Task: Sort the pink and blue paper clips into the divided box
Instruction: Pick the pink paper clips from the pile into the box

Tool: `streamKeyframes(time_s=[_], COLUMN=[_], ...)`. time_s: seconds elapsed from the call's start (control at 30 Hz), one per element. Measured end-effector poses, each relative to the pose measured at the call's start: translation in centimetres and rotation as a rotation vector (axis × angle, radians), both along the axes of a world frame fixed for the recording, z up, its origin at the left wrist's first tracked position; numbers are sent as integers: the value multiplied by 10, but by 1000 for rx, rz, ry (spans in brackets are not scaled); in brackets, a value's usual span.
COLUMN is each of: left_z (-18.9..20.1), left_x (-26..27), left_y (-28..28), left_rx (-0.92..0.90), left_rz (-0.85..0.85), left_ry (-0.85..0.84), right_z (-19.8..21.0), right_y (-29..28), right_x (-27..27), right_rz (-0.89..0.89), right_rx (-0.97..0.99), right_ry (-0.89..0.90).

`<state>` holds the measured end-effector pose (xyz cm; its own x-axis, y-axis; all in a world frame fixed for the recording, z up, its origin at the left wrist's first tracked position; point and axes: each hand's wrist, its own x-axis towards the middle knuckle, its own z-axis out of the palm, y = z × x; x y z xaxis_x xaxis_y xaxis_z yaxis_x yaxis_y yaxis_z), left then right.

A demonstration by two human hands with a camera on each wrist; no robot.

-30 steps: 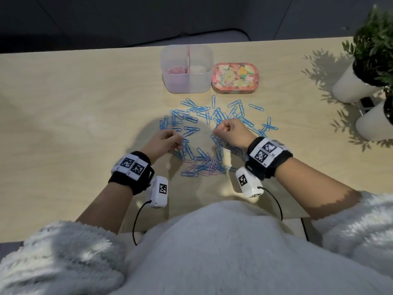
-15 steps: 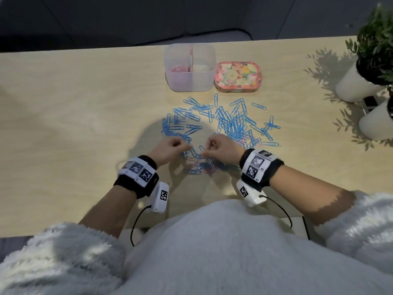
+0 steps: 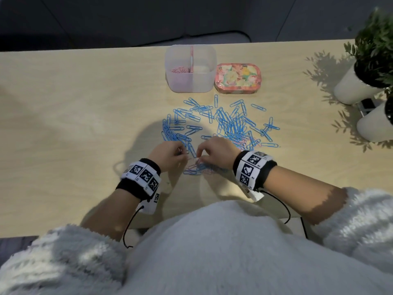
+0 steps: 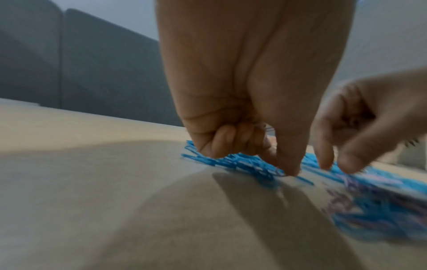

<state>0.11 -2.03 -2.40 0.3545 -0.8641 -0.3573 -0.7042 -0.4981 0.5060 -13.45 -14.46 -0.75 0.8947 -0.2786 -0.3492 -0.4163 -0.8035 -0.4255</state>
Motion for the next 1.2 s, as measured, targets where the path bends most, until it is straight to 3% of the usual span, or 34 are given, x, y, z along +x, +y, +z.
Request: streamKeyframes(time_s=[0.13, 0.37, 0.6, 0.8, 0.97, 1.1, 1.2], left_z=[9, 48, 82, 74, 71, 79, 82], left_x=[22, 63, 101, 134, 134, 127, 111], left_y=[1, -42, -130, -172, -172, -148, -114], left_rx=[-90, -82, -182, -243, -291, -480, -553], left_rz=[146, 239, 518, 618, 574, 629, 631], left_ry=[77, 106, 451, 386, 334, 546, 584], right_z=[-3, -9, -11, 14, 45, 61, 58], right_y=[10, 16, 4, -48, -93, -114, -119], right_x=[7, 16, 14, 19, 59, 116, 161], right_rz=[90, 264, 95, -128, -221, -315, -447], right_rx=[-36, -177, 18, 181, 220, 216, 299], right_ry=[8, 81, 55, -69, -197, -323, -474])
